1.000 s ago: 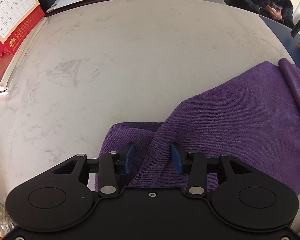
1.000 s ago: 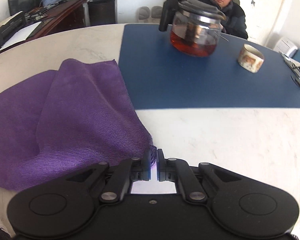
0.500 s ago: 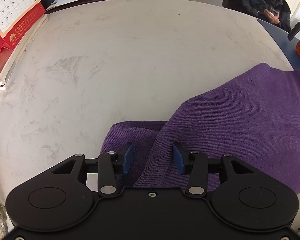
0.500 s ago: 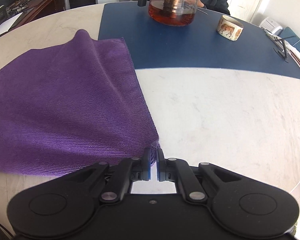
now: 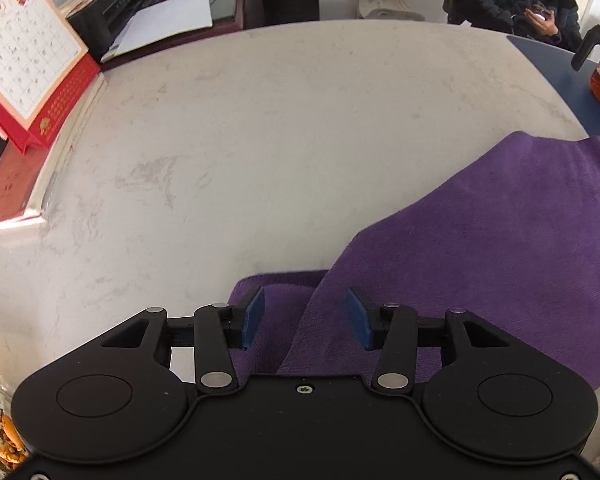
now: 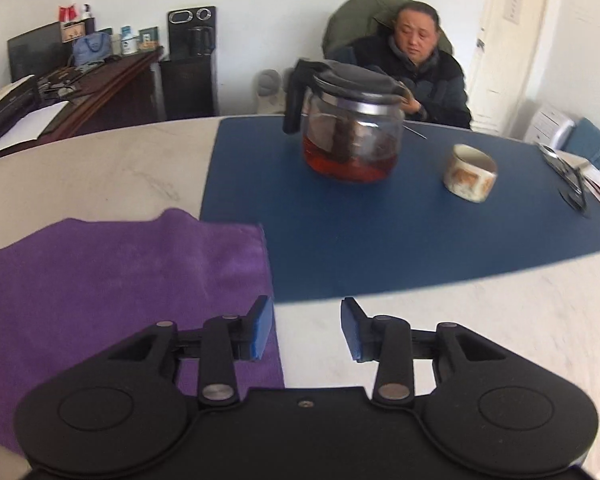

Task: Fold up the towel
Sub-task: 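Lay the towel flat on the table and open both grippers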

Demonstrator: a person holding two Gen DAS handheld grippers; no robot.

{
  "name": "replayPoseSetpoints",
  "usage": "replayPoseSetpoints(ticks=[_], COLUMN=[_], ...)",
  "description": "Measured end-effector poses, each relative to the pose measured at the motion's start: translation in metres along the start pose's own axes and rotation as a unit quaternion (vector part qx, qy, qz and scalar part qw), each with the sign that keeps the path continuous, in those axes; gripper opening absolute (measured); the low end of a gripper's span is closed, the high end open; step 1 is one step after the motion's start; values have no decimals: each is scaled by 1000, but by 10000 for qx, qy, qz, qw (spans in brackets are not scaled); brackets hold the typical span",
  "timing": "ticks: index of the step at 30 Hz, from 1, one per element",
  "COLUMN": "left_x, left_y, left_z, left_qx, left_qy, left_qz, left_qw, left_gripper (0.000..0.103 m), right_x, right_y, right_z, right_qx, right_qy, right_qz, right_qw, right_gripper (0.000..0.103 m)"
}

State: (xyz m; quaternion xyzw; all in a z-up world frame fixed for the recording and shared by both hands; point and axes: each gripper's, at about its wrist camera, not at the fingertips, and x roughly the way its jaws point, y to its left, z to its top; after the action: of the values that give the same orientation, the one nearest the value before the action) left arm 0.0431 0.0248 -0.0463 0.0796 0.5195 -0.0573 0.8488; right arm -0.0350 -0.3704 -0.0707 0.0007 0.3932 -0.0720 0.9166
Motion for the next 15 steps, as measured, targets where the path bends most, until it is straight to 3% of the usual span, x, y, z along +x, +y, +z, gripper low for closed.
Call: replayPoseSetpoints(ticks=[6,12,15], left_x=[19,51,60], left_y=[-83,-129,-140], left_z=[28,33,34], left_qx=[981,1363,1562], left_qy=[84,315,424], left_qz=[-447,-575,-514], left_qw=[9941,9885,9855], left_gripper=[45,45,45], right_x=[74,71,68], right_y=[4,-3,-7], right_z=[23,26,27], right_qx=[-239,-179,-140], right_qy=[140,57,9], right_qz=[420,391,363], right_qw=[9987,9991,9992], right_gripper=[35,34,18])
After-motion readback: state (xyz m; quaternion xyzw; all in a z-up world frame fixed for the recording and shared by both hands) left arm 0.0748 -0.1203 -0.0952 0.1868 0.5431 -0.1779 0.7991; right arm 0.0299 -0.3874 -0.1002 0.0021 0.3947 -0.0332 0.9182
